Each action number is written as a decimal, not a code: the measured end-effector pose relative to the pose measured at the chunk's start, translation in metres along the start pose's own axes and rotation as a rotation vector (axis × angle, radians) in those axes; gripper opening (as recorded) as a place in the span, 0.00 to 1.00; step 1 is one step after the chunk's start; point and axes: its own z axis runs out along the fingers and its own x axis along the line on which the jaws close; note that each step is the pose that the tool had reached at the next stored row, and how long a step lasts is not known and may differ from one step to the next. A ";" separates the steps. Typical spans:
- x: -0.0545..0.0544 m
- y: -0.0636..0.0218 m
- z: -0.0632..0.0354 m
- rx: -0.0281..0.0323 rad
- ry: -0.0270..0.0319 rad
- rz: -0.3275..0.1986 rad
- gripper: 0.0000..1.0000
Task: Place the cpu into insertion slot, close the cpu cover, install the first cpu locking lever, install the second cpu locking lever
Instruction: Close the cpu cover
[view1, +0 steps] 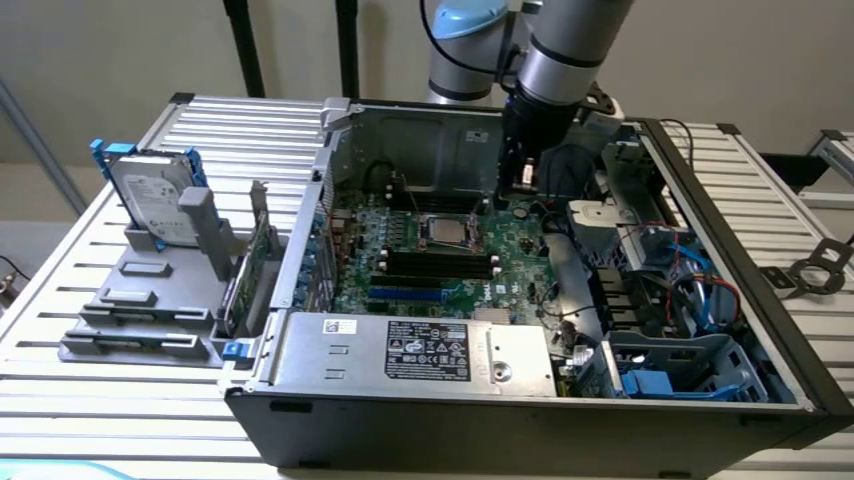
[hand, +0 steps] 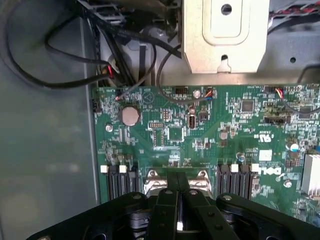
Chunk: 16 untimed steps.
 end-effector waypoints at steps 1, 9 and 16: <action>0.000 0.0000 0.0000 0.0144 -0.0008 0.000 0.11; 0.000 -0.0016 0.0002 0.1277 -0.0066 -0.002 0.11; 0.000 -0.0059 0.0007 0.2188 -0.0110 -0.002 0.11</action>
